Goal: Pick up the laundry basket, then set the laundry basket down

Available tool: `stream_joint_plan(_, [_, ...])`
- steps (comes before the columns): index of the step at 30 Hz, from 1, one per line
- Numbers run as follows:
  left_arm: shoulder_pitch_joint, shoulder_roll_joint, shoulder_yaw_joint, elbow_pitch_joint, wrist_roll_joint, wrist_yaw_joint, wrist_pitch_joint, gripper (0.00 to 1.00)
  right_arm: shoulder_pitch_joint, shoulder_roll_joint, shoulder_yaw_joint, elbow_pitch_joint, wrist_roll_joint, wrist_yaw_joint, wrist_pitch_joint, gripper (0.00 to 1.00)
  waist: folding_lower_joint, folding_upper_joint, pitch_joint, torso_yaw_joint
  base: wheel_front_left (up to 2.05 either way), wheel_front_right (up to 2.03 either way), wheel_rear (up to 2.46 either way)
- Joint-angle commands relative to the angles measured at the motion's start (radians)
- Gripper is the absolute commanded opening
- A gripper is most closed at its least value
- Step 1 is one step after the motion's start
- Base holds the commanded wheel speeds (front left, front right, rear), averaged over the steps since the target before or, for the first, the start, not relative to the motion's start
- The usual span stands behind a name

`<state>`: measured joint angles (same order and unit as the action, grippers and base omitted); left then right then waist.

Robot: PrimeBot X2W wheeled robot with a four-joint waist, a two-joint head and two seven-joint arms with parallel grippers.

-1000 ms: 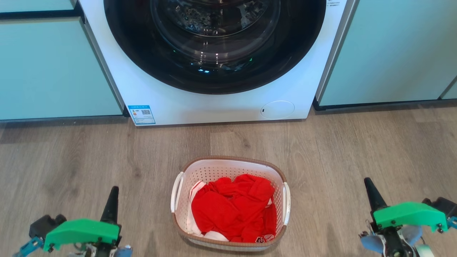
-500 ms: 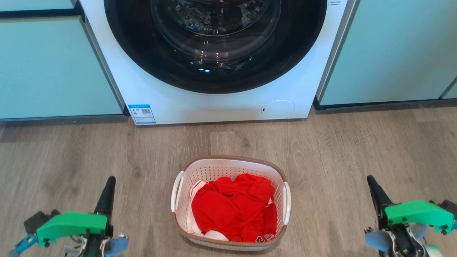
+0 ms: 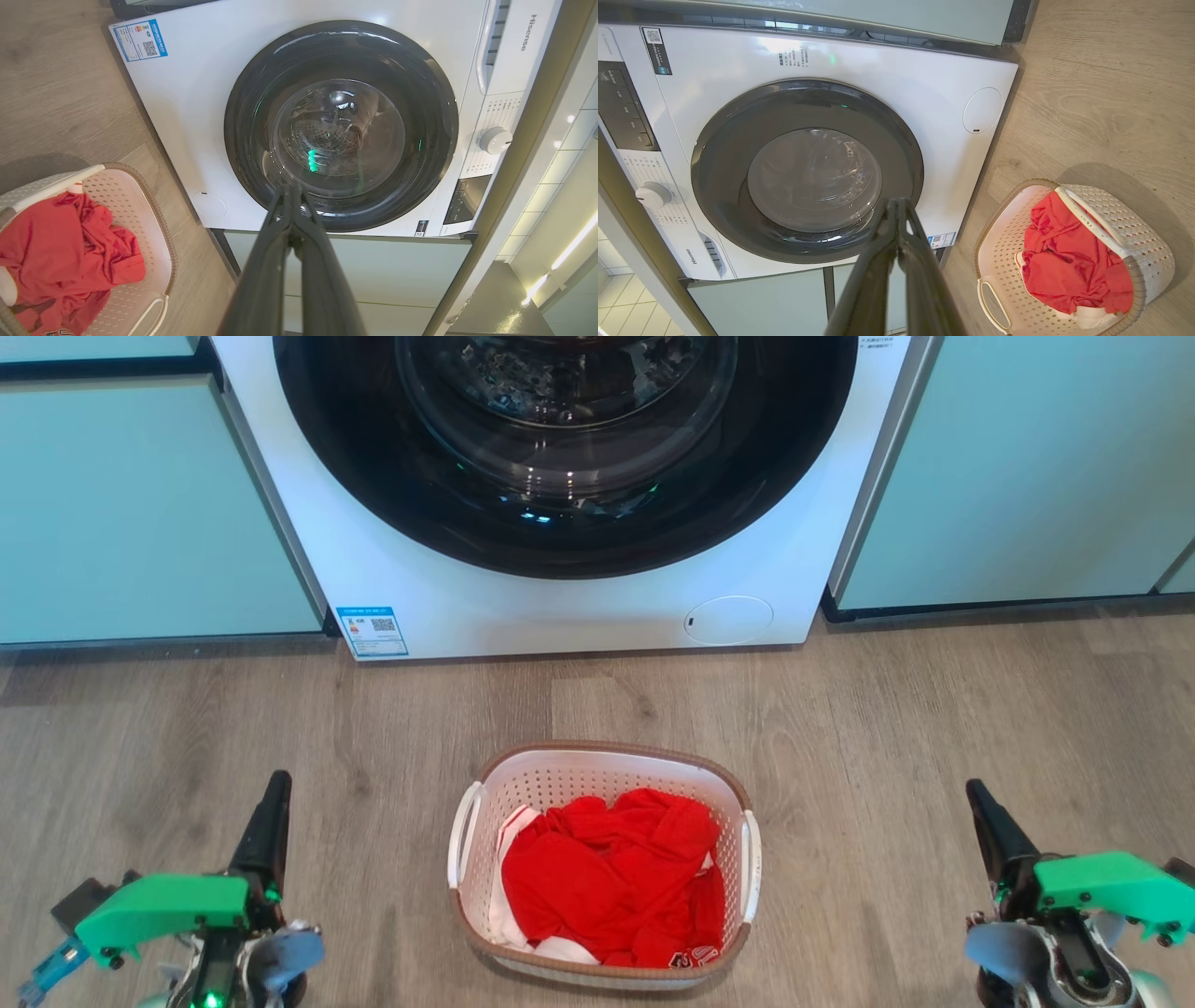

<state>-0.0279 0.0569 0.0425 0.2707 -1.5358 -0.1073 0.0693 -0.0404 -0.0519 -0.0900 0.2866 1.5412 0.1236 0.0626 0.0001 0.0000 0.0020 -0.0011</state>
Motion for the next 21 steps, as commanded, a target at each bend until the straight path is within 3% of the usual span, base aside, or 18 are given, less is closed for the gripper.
stream_joint_plan(1, [-0.065, 0.010, 0.038, -0.028, -0.031, -0.016, 0.010, 0.00, -0.059, -0.018, 0.013, -0.040, 0.031, 0.007, 0.013, 0.00, -0.0001, 0.0000, 0.000, 0.000, 0.00, 0.00, 0.00])
stream_joint_plan(7, [-0.078, 0.010, 0.049, -0.026, -0.091, -0.023, 0.026, 0.00, -0.065, -0.018, 0.003, -0.043, 0.090, 0.007, 0.029, 0.00, -0.0001, 0.0000, 0.001, 0.001, 0.00, 0.00, 0.00])
stream_joint_plan(21, [-0.078, 0.007, 0.053, -0.026, -0.088, -0.023, 0.029, 0.00, -0.065, -0.015, -0.001, -0.043, 0.086, 0.007, 0.033, 0.00, -0.0001, 0.0000, 0.001, 0.001, 0.00, 0.00, 0.00])
